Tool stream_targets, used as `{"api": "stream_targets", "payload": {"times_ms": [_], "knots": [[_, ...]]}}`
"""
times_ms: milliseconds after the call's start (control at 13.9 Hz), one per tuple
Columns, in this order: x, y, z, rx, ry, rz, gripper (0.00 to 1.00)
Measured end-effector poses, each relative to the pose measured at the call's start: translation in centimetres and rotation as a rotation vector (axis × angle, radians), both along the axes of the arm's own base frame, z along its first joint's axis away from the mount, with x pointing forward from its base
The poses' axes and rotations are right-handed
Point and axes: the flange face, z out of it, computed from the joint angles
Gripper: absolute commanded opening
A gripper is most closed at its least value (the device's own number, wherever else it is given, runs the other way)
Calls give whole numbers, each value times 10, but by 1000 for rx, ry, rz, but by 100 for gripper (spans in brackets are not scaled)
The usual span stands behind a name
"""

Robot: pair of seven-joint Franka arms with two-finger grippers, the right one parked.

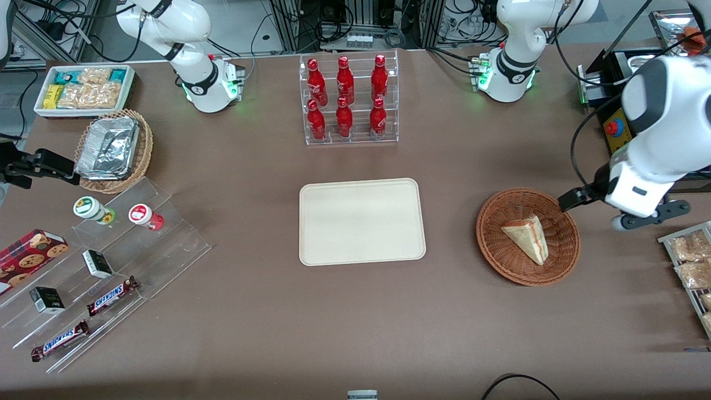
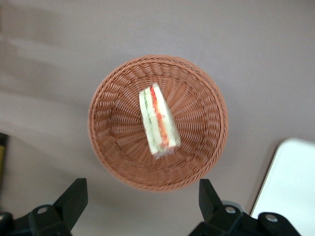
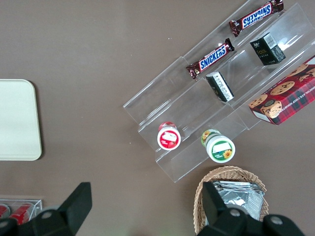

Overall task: Place sandwich from basket to tray
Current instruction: 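Lower the open left gripper over the wrapped sandwich in the wicker basket, then close the left gripper on the sandwich and lift it from the basket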

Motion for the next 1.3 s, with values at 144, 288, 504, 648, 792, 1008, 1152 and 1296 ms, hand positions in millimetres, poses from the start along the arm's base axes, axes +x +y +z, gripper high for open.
{"api": "stream_targets", "payload": {"times_ms": [144,288,504,648,792,1008,1152,1296], "knots": [[-8,-14,-35,-5,-27,98,100],[-17,-22,-65,-11,-46,145,100],[-28,-20,-100,-12,-44,167,100],[-29,-16,-115,-9,-25,175,100],[-27,-14,-126,-11,-23,179,100],[-23,-14,-147,-14,-25,182,100],[-21,-14,-159,-16,-29,183,100],[-20,-13,-168,-17,-26,185,100]]}}
